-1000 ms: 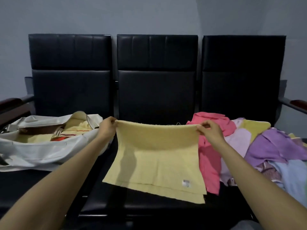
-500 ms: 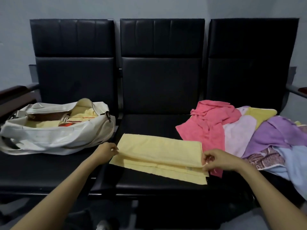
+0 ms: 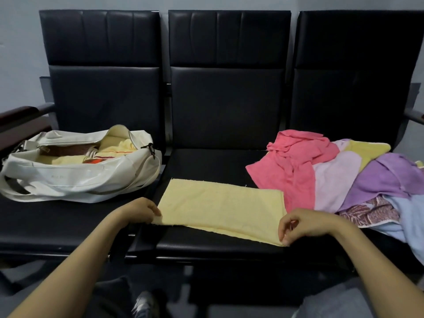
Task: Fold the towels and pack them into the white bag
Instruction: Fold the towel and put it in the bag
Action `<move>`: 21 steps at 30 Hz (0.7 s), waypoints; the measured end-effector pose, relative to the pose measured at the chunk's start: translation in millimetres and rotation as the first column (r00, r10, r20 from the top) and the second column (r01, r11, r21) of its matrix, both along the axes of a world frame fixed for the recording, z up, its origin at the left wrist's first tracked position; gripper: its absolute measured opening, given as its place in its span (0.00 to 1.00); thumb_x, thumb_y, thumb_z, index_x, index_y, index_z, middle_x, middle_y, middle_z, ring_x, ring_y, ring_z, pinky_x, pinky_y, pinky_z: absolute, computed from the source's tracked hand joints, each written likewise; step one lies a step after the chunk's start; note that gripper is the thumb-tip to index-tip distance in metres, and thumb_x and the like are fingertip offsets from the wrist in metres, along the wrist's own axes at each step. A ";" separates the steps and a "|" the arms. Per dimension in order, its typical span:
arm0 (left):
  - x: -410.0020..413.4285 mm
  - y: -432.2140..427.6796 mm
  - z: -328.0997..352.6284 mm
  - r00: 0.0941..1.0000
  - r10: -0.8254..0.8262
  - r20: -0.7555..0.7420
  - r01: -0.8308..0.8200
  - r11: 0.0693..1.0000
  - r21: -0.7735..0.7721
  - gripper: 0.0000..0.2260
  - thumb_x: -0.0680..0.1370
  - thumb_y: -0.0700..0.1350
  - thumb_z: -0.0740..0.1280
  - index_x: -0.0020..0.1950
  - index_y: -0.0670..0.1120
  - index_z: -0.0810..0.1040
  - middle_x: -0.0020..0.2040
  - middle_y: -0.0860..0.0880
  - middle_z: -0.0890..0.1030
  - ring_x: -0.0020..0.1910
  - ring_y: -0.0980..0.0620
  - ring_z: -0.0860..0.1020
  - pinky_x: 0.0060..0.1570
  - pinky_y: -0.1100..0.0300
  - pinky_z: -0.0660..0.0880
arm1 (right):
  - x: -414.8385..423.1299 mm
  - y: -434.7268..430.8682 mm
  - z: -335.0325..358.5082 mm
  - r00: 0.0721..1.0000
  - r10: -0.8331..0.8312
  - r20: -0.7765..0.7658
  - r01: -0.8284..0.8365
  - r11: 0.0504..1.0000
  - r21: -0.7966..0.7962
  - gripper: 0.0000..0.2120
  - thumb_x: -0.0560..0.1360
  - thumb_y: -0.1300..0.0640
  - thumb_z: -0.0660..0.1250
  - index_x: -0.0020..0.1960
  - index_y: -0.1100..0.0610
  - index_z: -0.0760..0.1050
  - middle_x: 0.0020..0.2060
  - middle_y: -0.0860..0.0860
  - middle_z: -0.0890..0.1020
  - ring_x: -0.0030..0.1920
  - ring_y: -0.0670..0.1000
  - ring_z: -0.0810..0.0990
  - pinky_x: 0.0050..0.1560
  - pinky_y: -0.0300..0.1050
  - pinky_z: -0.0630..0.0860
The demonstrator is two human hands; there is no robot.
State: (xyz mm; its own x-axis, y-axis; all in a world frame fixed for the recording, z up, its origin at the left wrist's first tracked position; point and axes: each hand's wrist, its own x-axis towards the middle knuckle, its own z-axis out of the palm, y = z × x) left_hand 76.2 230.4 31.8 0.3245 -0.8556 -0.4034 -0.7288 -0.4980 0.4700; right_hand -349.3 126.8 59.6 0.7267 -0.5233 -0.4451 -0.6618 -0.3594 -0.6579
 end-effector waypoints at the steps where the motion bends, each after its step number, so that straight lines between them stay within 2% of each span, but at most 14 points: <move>1: -1.7 -1.9 -0.3 0.999 0.047 -0.013 -0.048 0.998 -0.032 0.10 0.72 0.34 0.63 0.47 0.44 0.81 0.45 0.48 0.79 0.46 0.52 0.76 0.44 0.61 0.72 | 0.8 -0.5 0.7 0.998 -0.040 0.040 0.041 0.999 -0.004 0.02 0.73 0.57 0.73 0.41 0.53 0.82 0.31 0.42 0.81 0.34 0.38 0.76 0.39 0.30 0.68; 3: -6.0 -9.6 -4.3 0.984 0.177 -0.009 -0.176 0.972 -0.155 0.06 0.74 0.38 0.62 0.45 0.39 0.79 0.44 0.40 0.78 0.46 0.45 0.77 0.44 0.55 0.71 | 5.2 -3.5 -0.4 0.975 -0.182 0.127 0.199 0.969 -0.143 0.05 0.74 0.54 0.72 0.40 0.51 0.83 0.33 0.45 0.82 0.36 0.41 0.77 0.42 0.34 0.71; 5: -13.7 -17.2 -8.4 0.959 0.281 0.034 -0.271 0.945 -0.185 0.15 0.78 0.46 0.64 0.55 0.35 0.75 0.53 0.36 0.78 0.53 0.40 0.77 0.45 0.53 0.71 | 15.2 -8.6 -7.3 0.951 -0.261 0.167 0.306 0.876 -0.373 0.05 0.75 0.54 0.70 0.40 0.47 0.80 0.37 0.45 0.81 0.40 0.44 0.77 0.43 0.37 0.70; 6: -17.8 -19.5 -9.8 0.956 0.283 0.070 -0.270 0.950 -0.155 0.18 0.78 0.49 0.65 0.59 0.35 0.73 0.56 0.37 0.77 0.55 0.40 0.76 0.46 0.54 0.71 | 24.0 -9.5 -11.1 0.954 -0.253 0.160 0.299 0.837 -0.458 0.06 0.76 0.54 0.69 0.41 0.45 0.79 0.40 0.45 0.79 0.43 0.46 0.76 0.44 0.37 0.70; 8: -23.3 -27.3 -12.6 0.961 0.253 0.111 -0.239 0.963 -0.125 0.20 0.76 0.52 0.67 0.58 0.37 0.74 0.57 0.40 0.78 0.54 0.43 0.77 0.45 0.57 0.71 | 43.9 -8.4 -19.1 0.967 -0.223 0.122 0.253 0.805 -0.536 0.02 0.77 0.52 0.67 0.48 0.45 0.78 0.48 0.45 0.75 0.52 0.48 0.75 0.52 0.39 0.70; 10: -29.2 -35.2 -12.5 0.962 0.257 0.094 -0.246 0.962 -0.116 0.20 0.75 0.52 0.70 0.57 0.36 0.75 0.56 0.41 0.79 0.54 0.44 0.77 0.44 0.58 0.69 | 62.5 -5.4 -25.7 0.980 -0.195 0.039 0.185 0.818 -0.544 0.12 0.79 0.50 0.63 0.62 0.49 0.75 0.58 0.48 0.71 0.62 0.50 0.70 0.62 0.43 0.67; 13: -33.6 -47.5 -14.1 0.960 0.280 -0.026 -0.281 0.952 -0.125 0.24 0.75 0.52 0.71 0.64 0.37 0.73 0.61 0.41 0.77 0.59 0.43 0.75 0.49 0.57 0.69 | 87.0 -0.2 -31.7 0.976 -0.170 -0.134 0.088 0.875 -0.475 0.24 0.81 0.47 0.58 0.75 0.49 0.59 0.72 0.52 0.62 0.72 0.54 0.58 0.71 0.50 0.60; 15: -34.0 -50.6 -11.8 0.964 0.252 -0.083 -0.263 0.952 -0.158 0.22 0.75 0.51 0.71 0.63 0.39 0.74 0.61 0.43 0.77 0.59 0.44 0.75 0.50 0.57 0.70 | 102.4 3.4 -36.6 0.957 -0.143 -0.254 0.022 0.904 -0.426 0.29 0.81 0.43 0.54 0.79 0.46 0.48 0.78 0.53 0.49 0.77 0.55 0.48 0.74 0.59 0.53; 17: -26.9 -52.9 -12.7 0.976 0.196 -0.091 -0.211 0.954 -0.213 0.15 0.75 0.49 0.71 0.55 0.42 0.74 0.58 0.43 0.77 0.52 0.47 0.75 0.48 0.58 0.69 | 116.7 5.7 -40.1 0.938 -0.123 -0.323 -0.012 0.922 -0.388 0.30 0.81 0.40 0.51 0.78 0.41 0.40 0.78 0.49 0.39 0.78 0.54 0.38 0.73 0.67 0.44; 19: -17.7 -52.9 -12.3 0.966 0.185 -0.181 -0.227 0.942 -0.248 0.13 0.75 0.46 0.71 0.53 0.42 0.72 0.53 0.44 0.76 0.46 0.50 0.73 0.43 0.58 0.69 | 129.2 3.9 -44.2 0.929 -0.100 -0.355 -0.044 0.926 -0.376 0.30 0.81 0.37 0.48 0.77 0.38 0.38 0.77 0.47 0.36 0.77 0.53 0.34 0.71 0.70 0.40; 21: -6.2 -48.4 -8.0 0.917 0.201 -0.346 -0.305 0.911 -0.279 0.15 0.74 0.41 0.72 0.55 0.41 0.70 0.53 0.43 0.75 0.45 0.52 0.73 0.42 0.57 0.71 | 138.1 0.4 -48.0 0.928 -0.074 -0.365 -0.073 0.925 -0.372 0.29 0.81 0.36 0.46 0.77 0.38 0.38 0.77 0.46 0.35 0.76 0.53 0.32 0.70 0.71 0.36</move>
State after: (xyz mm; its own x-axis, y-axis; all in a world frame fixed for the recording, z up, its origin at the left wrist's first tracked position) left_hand 70.0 182.1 23.8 0.4538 -0.8597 -0.2344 -0.3946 -0.4298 0.8121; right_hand -211.2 127.2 11.6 0.5501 -0.7033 -0.4502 -0.8282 -0.5288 -0.1858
